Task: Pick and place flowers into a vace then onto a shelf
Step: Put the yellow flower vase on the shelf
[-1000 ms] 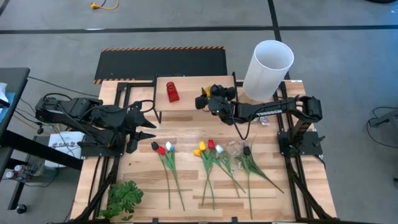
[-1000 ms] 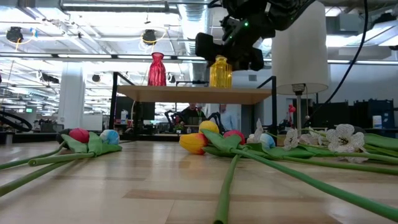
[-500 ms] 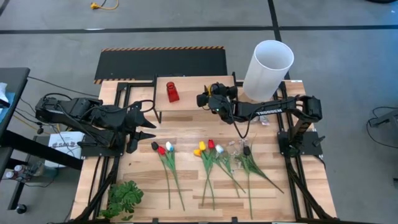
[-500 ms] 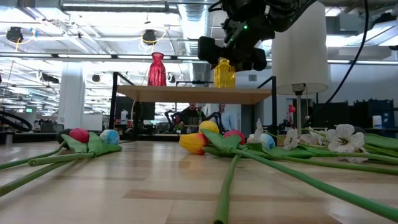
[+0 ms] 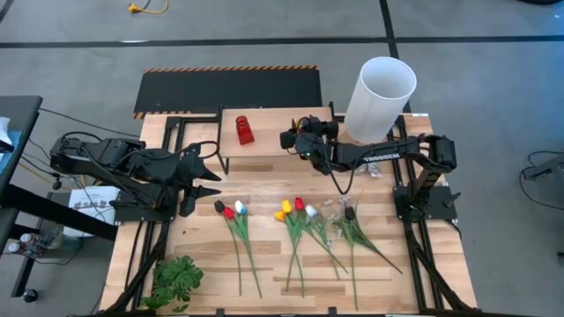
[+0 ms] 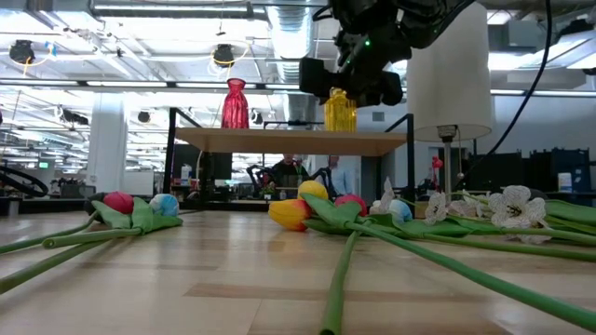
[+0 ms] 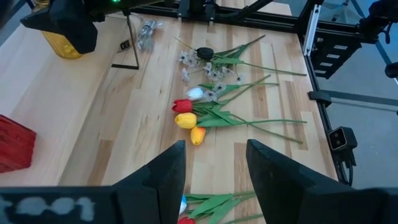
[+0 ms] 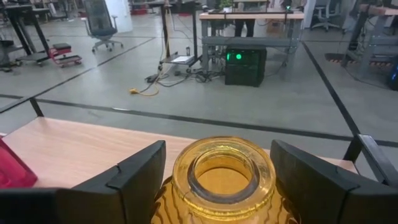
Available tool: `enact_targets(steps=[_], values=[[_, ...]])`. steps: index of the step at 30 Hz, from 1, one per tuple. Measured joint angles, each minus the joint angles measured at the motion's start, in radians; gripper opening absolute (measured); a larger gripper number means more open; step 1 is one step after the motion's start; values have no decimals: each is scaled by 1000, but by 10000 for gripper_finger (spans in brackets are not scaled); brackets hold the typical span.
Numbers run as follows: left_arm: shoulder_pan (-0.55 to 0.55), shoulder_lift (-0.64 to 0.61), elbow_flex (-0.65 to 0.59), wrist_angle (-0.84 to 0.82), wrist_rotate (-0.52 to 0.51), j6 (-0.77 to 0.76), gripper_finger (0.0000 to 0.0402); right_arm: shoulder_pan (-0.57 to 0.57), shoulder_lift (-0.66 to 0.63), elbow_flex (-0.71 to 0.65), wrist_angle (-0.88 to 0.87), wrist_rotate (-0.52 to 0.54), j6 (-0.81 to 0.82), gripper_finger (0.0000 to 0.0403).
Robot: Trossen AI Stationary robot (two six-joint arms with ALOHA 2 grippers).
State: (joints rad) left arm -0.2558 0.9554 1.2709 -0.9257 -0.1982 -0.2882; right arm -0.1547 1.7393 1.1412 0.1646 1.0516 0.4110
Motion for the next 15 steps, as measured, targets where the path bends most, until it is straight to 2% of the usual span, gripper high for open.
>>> enact_targets(steps=[15], values=[[0, 0, 0, -1, -5, 0, 158, 8, 0, 0, 0, -5, 27, 285]])
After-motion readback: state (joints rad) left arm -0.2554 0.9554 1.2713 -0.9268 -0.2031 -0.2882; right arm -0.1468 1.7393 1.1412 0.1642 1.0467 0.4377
